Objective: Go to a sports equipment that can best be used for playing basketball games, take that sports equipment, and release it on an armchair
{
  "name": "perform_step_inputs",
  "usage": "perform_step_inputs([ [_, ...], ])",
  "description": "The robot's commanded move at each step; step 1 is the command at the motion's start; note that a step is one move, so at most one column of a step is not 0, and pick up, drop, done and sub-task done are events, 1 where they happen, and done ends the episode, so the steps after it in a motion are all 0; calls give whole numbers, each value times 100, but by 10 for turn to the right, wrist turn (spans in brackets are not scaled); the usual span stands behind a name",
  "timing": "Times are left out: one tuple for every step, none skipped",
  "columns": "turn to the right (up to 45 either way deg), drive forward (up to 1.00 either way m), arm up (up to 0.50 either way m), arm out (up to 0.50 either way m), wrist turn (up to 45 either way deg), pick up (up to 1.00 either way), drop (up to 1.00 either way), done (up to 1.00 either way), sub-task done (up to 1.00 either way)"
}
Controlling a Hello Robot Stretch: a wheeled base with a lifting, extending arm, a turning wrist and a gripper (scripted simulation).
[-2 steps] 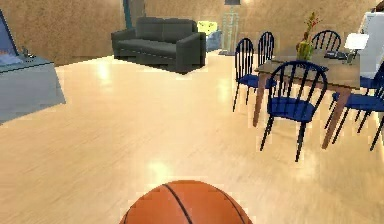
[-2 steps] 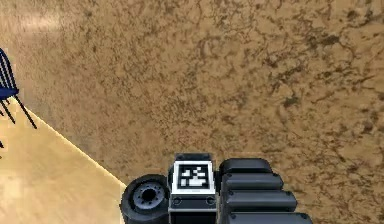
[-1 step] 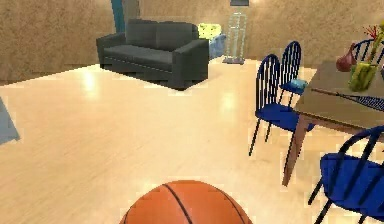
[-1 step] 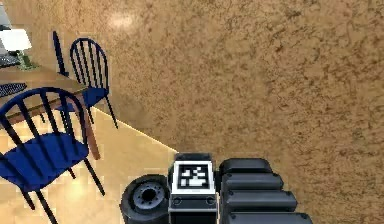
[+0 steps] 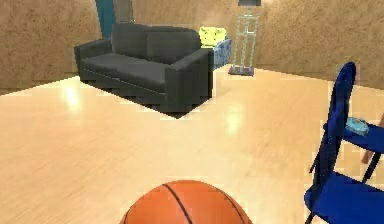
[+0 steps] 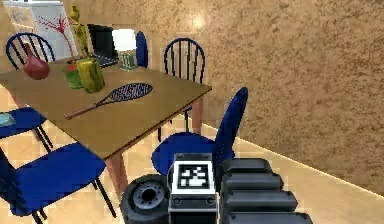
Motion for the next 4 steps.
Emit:
perform_step_inputs([
  [0, 85, 0, 0, 0, 0, 0, 0, 0],
  [240, 0, 0, 0, 0, 0, 0, 0, 0],
  [0, 100, 0, 0, 0, 0, 0, 0, 0],
  [0, 100, 0, 0, 0, 0, 0, 0, 0],
])
